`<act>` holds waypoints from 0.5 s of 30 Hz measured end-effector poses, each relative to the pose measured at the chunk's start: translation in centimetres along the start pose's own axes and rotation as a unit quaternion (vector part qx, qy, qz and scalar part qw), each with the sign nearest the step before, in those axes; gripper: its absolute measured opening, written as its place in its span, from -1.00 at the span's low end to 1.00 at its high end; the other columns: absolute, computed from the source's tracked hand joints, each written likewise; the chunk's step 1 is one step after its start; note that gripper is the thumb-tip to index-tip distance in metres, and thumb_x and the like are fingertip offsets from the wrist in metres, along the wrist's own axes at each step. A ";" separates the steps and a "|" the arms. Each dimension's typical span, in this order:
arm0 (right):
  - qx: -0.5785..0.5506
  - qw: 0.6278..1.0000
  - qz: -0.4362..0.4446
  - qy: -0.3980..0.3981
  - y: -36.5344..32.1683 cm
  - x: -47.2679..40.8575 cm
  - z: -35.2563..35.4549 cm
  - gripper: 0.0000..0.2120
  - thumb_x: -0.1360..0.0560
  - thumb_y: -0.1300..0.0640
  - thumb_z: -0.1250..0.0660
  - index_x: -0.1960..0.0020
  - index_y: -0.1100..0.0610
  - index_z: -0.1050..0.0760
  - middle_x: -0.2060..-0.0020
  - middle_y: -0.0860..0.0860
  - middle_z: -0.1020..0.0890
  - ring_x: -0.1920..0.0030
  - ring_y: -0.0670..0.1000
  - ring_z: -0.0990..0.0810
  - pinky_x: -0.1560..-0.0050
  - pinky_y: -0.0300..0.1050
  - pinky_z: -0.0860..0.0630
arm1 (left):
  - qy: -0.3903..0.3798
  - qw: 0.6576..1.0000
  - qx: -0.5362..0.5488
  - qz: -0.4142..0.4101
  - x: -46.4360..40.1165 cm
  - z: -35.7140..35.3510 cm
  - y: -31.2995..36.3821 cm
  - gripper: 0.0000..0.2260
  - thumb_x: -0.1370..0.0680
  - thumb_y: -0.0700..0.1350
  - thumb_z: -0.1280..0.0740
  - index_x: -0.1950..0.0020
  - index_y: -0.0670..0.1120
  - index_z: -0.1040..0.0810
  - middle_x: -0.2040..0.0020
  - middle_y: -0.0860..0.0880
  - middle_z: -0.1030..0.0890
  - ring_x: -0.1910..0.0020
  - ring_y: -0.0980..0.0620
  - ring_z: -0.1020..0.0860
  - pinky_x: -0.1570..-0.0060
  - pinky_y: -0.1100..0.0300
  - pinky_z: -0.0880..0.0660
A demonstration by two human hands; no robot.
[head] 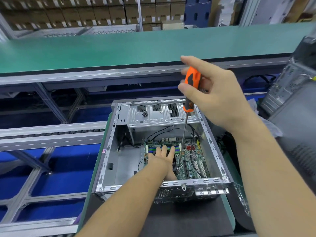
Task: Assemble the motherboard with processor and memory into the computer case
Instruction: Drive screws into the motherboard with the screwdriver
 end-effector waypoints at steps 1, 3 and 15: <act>-0.084 0.996 -0.004 -0.037 -0.2 0.2 -0.3 -0.54 -0.57 0.23 -0.36 -0.41 -0.07 -0.45 -0.14 0.23 -0.64 -0.16 0.21 -0.64 -0.25 0.19 -0.56 | 0.000 1.000 0.001 -0.001 0.0 0.0 0.0 0.01 -0.50 0.20 -0.32 -0.56 0.02 0.45 -0.61 -0.15 0.28 -0.58 -0.25 0.22 -0.46 -0.33 -0.02; -0.154 0.985 0.009 -0.070 -0.8 0.7 -0.2 -0.55 -0.53 0.30 -0.35 -0.35 -0.06 -0.49 -0.13 0.13 -0.68 -0.14 0.08 -0.69 -0.20 0.04 -0.61 | 0.002 1.000 0.000 -0.003 -0.1 0.0 0.0 0.01 -0.50 0.21 -0.32 -0.56 0.02 0.45 -0.61 -0.15 0.28 -0.58 -0.25 0.21 -0.46 -0.34 -0.03; -0.087 0.995 0.032 -0.036 -1.3 0.6 0.5 -0.61 -0.50 0.27 -0.39 -0.27 -0.01 -0.55 -0.02 0.08 -0.71 -0.04 0.00 -0.71 -0.14 -0.05 -0.63 | 0.003 1.000 0.003 0.001 -0.4 -0.2 0.0 0.02 -0.48 0.21 -0.32 -0.56 0.02 0.44 -0.61 -0.14 0.27 -0.58 -0.25 0.22 -0.45 -0.35 -0.03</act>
Point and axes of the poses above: each hand's wrist, its own x-axis away from the middle knuckle, its own z-axis out of the back of the hand, y = z × x, the point moved 7 cm from there along -x, towards the middle knuckle
